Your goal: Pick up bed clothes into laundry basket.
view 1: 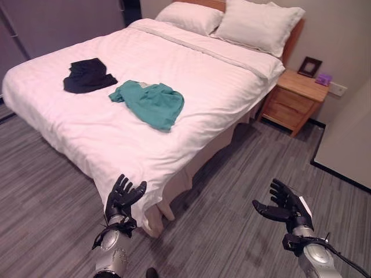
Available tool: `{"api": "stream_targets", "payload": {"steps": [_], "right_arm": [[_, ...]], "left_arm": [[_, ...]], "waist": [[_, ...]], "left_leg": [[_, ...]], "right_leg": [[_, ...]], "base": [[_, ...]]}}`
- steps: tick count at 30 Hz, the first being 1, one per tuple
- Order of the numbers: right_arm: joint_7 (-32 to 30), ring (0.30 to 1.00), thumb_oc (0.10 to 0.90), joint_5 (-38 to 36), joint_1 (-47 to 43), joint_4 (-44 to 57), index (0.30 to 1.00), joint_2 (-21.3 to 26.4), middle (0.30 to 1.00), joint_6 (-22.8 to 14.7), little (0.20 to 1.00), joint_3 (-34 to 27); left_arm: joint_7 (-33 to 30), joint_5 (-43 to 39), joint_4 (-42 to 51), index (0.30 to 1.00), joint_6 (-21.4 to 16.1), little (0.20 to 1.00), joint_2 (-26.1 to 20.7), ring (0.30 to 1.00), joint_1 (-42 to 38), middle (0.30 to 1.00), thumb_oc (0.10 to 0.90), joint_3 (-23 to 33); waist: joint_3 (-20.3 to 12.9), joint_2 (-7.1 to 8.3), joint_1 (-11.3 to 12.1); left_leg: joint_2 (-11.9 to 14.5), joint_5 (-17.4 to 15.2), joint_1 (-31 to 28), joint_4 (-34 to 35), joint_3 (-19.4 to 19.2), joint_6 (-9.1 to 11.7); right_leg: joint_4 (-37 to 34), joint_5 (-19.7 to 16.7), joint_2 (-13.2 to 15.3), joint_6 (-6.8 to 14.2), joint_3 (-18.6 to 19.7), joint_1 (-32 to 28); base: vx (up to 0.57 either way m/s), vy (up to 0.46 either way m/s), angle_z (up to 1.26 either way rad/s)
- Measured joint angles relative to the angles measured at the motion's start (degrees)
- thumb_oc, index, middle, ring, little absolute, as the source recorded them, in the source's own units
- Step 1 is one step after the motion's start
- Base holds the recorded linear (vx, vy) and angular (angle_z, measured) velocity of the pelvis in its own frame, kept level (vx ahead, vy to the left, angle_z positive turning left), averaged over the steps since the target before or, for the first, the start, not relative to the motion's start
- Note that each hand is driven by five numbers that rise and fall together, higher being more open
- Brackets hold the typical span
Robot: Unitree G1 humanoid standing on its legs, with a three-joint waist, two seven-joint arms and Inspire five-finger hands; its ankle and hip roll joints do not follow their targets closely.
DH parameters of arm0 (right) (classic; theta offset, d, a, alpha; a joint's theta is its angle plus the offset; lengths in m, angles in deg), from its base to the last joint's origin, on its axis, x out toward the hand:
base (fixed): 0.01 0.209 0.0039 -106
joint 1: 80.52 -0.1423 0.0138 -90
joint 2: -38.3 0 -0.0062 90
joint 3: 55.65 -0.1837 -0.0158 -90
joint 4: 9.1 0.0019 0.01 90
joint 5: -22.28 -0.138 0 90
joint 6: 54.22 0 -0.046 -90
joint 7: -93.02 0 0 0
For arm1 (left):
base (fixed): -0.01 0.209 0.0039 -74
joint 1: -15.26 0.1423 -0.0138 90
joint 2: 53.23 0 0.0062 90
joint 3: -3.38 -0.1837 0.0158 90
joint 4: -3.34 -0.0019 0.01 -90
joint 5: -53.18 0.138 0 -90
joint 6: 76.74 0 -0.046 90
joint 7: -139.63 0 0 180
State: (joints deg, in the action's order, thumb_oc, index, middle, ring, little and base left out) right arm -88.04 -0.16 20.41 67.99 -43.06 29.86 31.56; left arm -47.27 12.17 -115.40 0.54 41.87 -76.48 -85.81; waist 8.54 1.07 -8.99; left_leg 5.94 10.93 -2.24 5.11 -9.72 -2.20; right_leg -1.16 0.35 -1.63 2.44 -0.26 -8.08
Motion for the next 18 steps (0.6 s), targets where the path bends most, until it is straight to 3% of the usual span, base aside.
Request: {"api": "stream_targets", "payload": {"steps": [1,2,5,6,9,11,16,17,18], "right_arm": [[-0.3,0.9,0.8,0.0,0.3,-0.3,0.9,-0.2,0.9,0.1,0.9,0.0],[-0.4,0.9,0.8,0.0,0.4,-0.7,0.9,-0.3,0.9,0.7,0.9,0.1],[-0.3,0.9,0.8,0.6,1.6,-2.1,0.9,-0.6,0.9,1.1,0.9,1.1],[-0.3,0.9,0.8,1.3,1.7,-2.0,0.9,-0.6,0.9,1.2,0.9,1.1],[-0.4,0.9,0.8,2.3,0.8,-2.0,0.9,-0.3,0.9,1.2,0.9,0.6],[-0.4,0.9,0.8,2.5,0.8,-1.9,0.9,-0.3,0.9,1.2,0.9,0.4],[-0.4,0.9,0.8,4.8,0.2,-1.9,0.9,-0.3,0.9,1.2,0.9,0.5],[-0.4,0.9,0.8,5.1,0.0,-1.9,0.9,-0.3,0.9,1.2,0.9,0.5],[-0.4,0.9,0.8,5.7,-0.3,-1.9,0.9,-0.3,0.9,1.2,0.9,0.5]], "left_arm": [[0.1,0.0,-0.1,0.9,0.1,0.9,0.2,0.9,-0.6,0.9,0.8,-0.4],[0.2,0.1,-0.1,0.9,0.1,0.9,0.5,0.9,-0.6,0.9,0.8,-1.1],[0.4,0.1,0.0,0.9,0.1,0.9,0.6,0.9,0.6,0.9,0.8,-2.0],[0.5,0.1,0.1,0.9,0.0,0.9,0.6,0.9,0.7,0.9,0.8,-2.0],[0.4,0.1,0.3,0.9,0.1,0.9,0.6,0.9,1.2,0.9,0.8,-1.7],[0.4,0.3,0.3,0.9,0.1,0.9,0.5,0.9,1.3,0.9,0.8,-1.5],[0.0,0.6,0.7,0.9,0.1,0.9,-0.3,0.9,1.3,0.9,0.8,-0.7],[0.0,0.6,0.9,0.9,0.1,0.9,-0.7,0.9,1.2,0.9,0.8,-0.7],[0.0,0.7,1.0,0.9,0.0,0.9,-1.3,0.9,1.2,0.9,0.8,-0.6]], "waist": [[0.0,0.16,-0.3],[0.4,-0.03,-0.1],[0.3,-0.21,0.0],[0.2,-0.27,0.0],[0.0,-1.03,0.1],[0.1,-0.98,0.3],[0.2,-0.93,0.4],[0.2,-1.02,0.5],[0.4,-1.36,1.2]], "left_leg": [[-0.8,0.0,0.1,0.0,-0.4,0.3],[-1.4,0.2,-1.0,0.0,-0.5,0.5],[-1.8,0.2,-4.3,0.0,-0.9,0.5],[-1.9,0.1,-4.4,0.0,-0.9,0.6],[-1.3,-2.2,-3.7,0.1,-0.7,3.8],[-1.3,-3.1,-3.7,0.0,-0.6,4.4],[-1.7,-4.1,-2.4,0.0,0.1,3.5],[-1.6,-4.1,-2.1,0.0,0.2,3.5],[-1.1,-4.2,-1.0,-0.5,0.7,5.0]], "right_leg": [[-3.8,-2.5,0.9,-1.2,-0.6,-2.2],[-4.0,-2.8,1.7,-0.8,0.2,-3.0],[-0.7,-0.6,2.2,2.4,0.5,-4.7],[-0.5,-0.5,2.2,2.6,0.6,-4.5],[-1.6,-0.4,1.5,2.2,0.6,-4.1],[-1.6,-0.4,1.5,2.2,0.6,-4.3],[2.2,0.9,1.7,2.2,0.5,-1.5],[3.5,1.6,1.7,1.9,0.4,-0.5],[5.9,3.9,0.8,0.0,0.5,1.8]], "base": [[0.04,0.111,-0.13],[0.04,0.11,-0.16],[0.03,0.101,-0.08],[0.01,0.043,0.03],[0.04,0.062,0.04],[0.04,0.038,0.06],[-0.01,-0.02,0.08],[-0.1,-0.166,0.09],[-0.08,-0.149,0.22]]}}
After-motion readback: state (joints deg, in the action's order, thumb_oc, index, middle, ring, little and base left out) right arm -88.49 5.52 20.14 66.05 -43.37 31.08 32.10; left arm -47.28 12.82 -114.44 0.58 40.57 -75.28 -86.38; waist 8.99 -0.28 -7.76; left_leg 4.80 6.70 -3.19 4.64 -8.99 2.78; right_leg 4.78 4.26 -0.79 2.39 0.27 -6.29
